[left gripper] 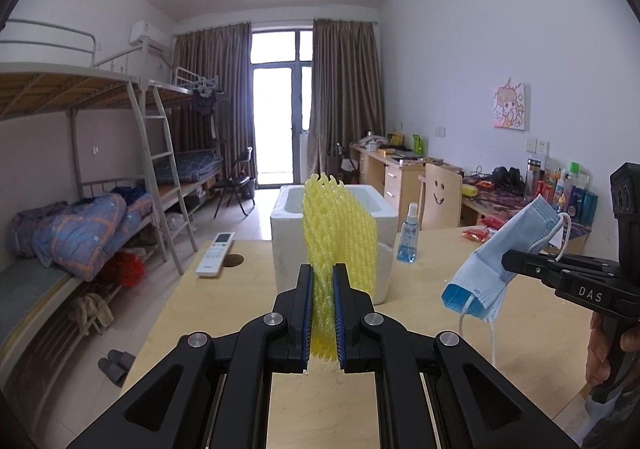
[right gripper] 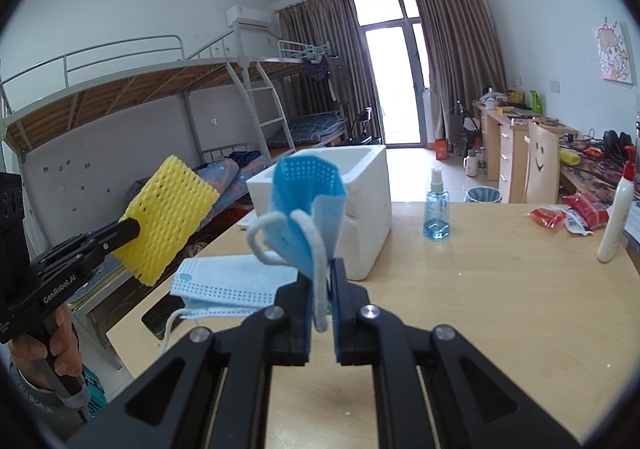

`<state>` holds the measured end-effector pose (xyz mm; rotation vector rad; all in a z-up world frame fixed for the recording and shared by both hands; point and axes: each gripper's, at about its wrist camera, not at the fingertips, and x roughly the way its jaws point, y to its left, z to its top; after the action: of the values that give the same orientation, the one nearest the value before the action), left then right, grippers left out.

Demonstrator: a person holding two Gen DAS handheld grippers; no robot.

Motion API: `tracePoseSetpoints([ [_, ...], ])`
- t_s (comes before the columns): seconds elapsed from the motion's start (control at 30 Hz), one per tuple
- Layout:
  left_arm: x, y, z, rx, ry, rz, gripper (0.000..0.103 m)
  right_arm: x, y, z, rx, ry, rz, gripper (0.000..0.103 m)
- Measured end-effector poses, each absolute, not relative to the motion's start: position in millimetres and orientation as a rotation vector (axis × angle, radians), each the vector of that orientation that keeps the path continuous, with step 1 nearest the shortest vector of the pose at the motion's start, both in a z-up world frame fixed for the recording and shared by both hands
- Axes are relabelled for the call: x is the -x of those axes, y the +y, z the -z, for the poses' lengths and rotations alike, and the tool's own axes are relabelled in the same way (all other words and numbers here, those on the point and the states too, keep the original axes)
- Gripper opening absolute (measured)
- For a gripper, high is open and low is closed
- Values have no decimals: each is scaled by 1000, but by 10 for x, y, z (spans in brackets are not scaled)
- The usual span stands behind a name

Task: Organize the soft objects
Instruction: 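Carry the foam net and mask over the white foam box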

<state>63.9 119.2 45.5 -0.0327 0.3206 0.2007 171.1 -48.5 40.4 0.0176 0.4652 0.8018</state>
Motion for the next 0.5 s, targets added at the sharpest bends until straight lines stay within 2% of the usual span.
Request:
tracePoseSetpoints([
  [0.5,-775,1172,-507,35,327,-193,10,-1736,-460,-460,-15,457,-792,11],
])
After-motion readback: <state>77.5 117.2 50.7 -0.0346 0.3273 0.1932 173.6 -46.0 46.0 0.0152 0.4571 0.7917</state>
